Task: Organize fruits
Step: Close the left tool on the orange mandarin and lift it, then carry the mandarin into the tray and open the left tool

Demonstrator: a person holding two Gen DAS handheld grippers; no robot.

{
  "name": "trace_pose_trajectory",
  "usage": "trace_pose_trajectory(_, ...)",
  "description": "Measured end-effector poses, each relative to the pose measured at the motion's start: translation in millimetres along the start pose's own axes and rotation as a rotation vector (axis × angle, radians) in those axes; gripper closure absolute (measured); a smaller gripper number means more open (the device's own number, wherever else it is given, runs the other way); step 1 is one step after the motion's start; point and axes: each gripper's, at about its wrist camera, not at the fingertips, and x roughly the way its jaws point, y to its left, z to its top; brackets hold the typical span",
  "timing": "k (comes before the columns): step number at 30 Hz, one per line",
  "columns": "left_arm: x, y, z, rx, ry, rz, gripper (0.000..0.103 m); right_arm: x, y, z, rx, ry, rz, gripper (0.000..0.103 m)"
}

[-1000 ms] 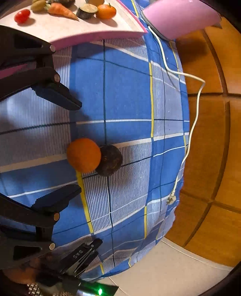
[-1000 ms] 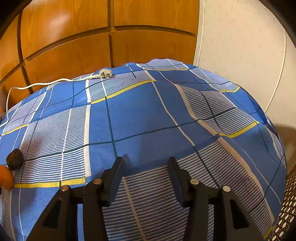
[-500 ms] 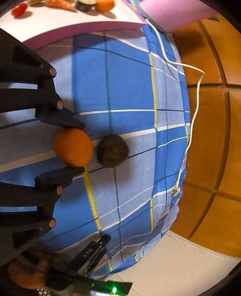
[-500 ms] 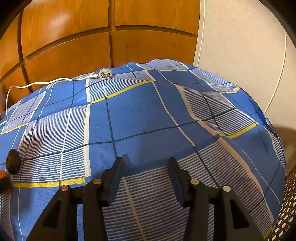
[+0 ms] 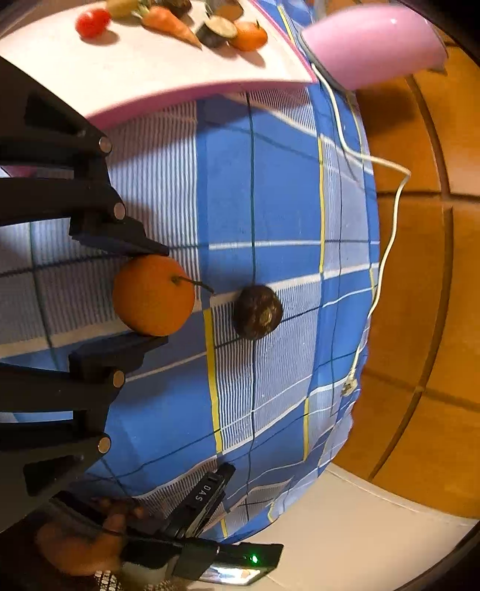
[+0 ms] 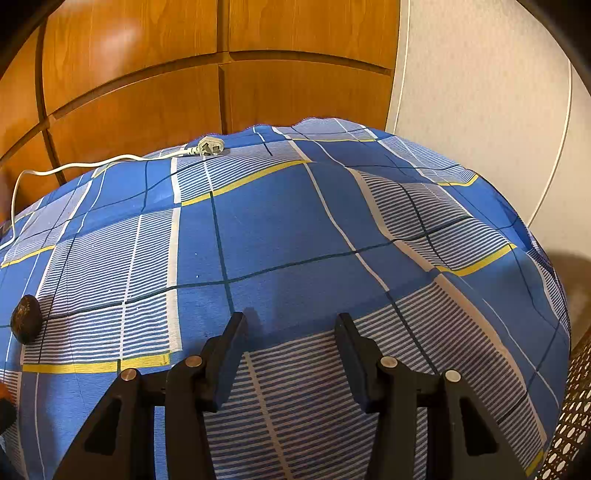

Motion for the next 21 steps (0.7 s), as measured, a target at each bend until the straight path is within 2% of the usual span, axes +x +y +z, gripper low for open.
trace_pose_trajectory(21, -64.4, 24.3, -7.9, -0.093, -0.115, 0.006, 0.063, 0.0, 0.5, -0.3, -0.001, 0.000, -0.001, 0.053)
